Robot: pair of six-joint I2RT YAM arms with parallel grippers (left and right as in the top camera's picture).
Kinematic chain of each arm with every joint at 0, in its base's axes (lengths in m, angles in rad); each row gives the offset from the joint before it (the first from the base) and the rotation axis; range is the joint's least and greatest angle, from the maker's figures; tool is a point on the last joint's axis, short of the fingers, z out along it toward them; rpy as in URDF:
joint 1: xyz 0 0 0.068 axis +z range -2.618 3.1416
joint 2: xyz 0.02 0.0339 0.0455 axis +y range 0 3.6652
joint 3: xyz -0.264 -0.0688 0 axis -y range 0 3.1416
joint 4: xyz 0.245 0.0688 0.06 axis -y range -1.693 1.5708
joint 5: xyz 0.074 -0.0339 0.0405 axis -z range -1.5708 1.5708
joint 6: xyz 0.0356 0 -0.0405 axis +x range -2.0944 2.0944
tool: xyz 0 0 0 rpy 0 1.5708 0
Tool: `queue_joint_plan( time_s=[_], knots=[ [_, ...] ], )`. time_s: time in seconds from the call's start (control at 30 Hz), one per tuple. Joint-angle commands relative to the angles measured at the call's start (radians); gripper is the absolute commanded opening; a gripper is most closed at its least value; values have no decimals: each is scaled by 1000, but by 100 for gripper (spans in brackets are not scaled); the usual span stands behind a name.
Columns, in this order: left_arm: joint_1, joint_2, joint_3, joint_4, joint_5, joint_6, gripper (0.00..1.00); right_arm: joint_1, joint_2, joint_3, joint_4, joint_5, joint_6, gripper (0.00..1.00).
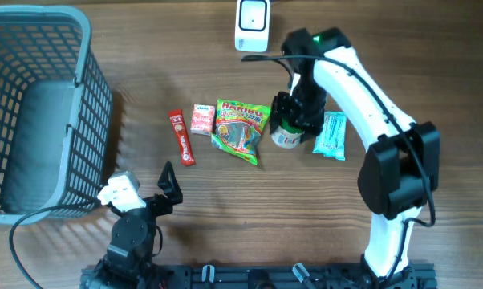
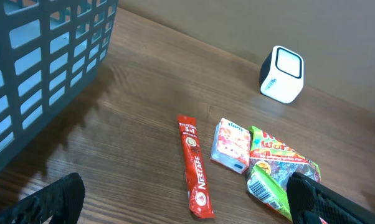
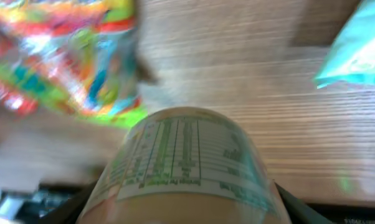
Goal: Scan the item barcode
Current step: 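Close the right gripper around the green lid of the jar, then lift the jar and hold its label up to the white scanner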
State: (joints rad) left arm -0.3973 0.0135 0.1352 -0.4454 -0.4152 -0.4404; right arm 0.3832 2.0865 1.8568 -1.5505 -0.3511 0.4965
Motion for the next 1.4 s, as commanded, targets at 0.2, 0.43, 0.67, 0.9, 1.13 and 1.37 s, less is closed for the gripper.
queue_joint_plan(
  time_s=[0.2, 0.43, 0.67, 0.9, 1.13, 1.37],
  knots=[
    [-4, -7, -6, 3, -13, -13, 100, -1, -346, 80, -58, -266, -152, 57],
    [-4, -7, -6, 3, -13, -13, 100, 5, -609, 79, -58, -206, -92, 57],
    [-4, -7, -6, 3, -13, -13, 100, 5, -608, 67, -29, -14, -20, 57],
    [-4, -7, -6, 3, -13, -13, 100, 5, -435, 66, 418, 332, -2, 56],
    [-4, -7, -6, 3, -13, -13, 100, 5, -33, 66, 949, 395, -173, 54],
    [-4, -7, -6, 3, -13, -13, 100, 6, 147, 66, 1403, 444, -266, 55]
  ],
)
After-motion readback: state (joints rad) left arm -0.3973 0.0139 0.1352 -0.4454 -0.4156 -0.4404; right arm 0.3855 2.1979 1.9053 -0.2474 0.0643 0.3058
